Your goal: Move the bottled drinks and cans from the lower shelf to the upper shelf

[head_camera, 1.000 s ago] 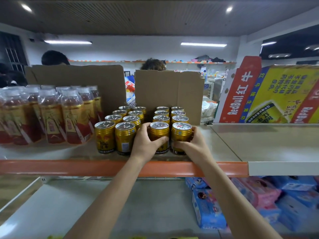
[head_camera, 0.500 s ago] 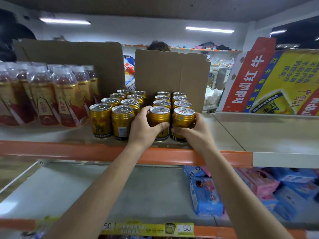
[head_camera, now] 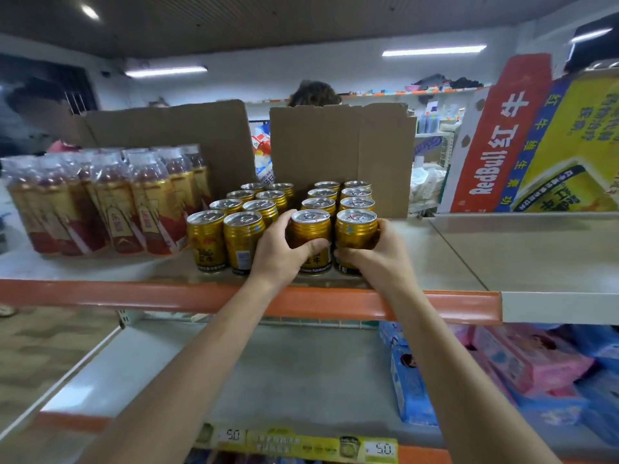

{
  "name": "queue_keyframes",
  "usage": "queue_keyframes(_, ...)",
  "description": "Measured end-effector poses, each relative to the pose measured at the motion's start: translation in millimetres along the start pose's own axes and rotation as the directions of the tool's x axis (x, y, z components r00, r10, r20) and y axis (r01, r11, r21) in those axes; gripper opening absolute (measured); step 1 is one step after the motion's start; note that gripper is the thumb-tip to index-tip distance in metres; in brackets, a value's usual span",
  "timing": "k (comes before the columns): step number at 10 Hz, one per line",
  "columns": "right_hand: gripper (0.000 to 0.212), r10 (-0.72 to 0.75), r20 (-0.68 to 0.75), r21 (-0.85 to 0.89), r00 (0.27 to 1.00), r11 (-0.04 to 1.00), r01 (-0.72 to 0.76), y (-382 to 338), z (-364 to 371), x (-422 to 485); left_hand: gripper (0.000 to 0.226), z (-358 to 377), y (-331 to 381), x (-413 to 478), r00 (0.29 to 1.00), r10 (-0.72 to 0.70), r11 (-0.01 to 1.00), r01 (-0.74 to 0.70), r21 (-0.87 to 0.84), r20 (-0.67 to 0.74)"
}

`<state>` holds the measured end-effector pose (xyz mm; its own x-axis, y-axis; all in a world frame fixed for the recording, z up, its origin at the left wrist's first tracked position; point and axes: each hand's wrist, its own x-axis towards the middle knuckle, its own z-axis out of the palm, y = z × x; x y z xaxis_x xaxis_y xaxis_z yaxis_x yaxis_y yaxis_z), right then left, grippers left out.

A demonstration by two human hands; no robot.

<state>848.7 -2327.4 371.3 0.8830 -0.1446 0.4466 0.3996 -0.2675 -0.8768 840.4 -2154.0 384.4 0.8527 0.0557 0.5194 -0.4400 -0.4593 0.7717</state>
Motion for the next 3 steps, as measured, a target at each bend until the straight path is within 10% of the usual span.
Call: queue_keyframes(3,0.069,-0.106,-0.195,0.001,0.975,0.994,0.108,-16,-3,-15,0.085,-9,11,-6,0.990,-0.144,0.985,0.143,-0.091,0.000)
